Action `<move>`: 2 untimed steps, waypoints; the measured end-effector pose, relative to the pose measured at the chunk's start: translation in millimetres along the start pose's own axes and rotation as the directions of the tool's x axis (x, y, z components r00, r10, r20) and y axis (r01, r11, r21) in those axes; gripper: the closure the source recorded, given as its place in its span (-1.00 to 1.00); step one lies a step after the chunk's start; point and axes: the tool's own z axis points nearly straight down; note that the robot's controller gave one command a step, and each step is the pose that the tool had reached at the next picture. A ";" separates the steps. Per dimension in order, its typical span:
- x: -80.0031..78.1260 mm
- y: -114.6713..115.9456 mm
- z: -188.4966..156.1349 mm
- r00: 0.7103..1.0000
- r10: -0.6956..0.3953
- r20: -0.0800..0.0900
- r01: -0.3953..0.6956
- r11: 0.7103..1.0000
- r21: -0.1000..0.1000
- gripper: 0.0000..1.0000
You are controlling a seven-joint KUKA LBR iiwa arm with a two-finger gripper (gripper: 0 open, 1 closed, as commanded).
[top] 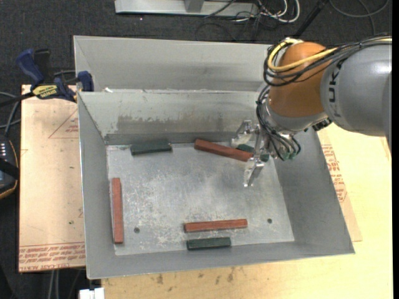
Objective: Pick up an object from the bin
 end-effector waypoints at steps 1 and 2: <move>-5.3 -20.9 39.0 0.967 0.256 0.002 -0.256 0.967 0.001 1.00; -5.7 -20.8 38.6 0.967 0.255 0.003 -0.255 0.967 0.000 1.00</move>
Offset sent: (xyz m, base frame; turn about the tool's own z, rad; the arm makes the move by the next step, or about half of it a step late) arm 0.0000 0.0000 0.0000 0.0000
